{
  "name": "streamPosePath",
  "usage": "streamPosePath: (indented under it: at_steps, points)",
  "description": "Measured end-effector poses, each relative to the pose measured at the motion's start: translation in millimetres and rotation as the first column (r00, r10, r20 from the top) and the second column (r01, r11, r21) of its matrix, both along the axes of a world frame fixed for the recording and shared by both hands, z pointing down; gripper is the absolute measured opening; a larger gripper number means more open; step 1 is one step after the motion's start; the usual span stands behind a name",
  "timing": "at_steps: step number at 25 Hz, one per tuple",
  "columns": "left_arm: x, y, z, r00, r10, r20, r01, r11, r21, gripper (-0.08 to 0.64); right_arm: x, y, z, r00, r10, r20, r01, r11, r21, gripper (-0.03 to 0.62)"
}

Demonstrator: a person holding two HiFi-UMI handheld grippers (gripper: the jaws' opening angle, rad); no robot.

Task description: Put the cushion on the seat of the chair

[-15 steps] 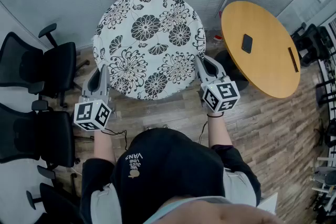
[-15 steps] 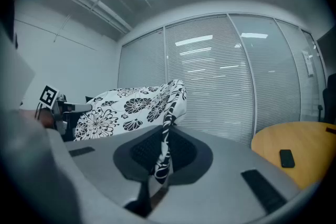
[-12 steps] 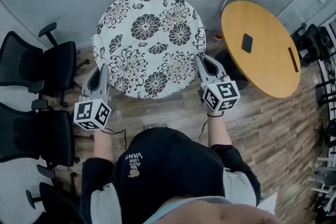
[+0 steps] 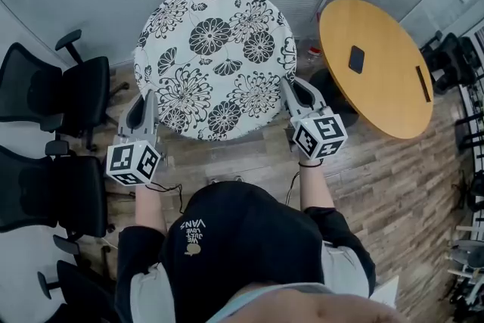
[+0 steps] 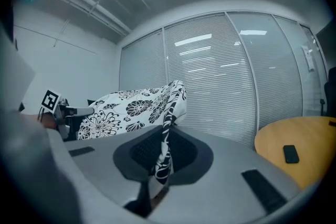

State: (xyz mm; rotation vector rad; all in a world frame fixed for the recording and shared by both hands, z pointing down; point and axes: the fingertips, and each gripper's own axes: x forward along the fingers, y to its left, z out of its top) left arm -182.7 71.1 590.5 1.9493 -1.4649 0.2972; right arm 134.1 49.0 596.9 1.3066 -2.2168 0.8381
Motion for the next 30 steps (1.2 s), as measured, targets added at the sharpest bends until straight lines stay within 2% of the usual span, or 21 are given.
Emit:
streamPosePath:
  at_steps: [15,30]
  points:
    - [0.3,-3.4,2.0,1.000,0.001,0.001,-0.001,0.999,-0.039,0.037,-0.3,-1.9,-0.3,1.000,0.013,-0.003,-0.013,0.999,-0.034,0.034]
    - [0.4,-4.5,1.8,1.000,0.016,-0.022,-0.017,0.999,-0.038,0.037,-4.1,-0.1,-6.0,1.000,0.015,-0.020,-0.016,0.999,-0.042,0.034]
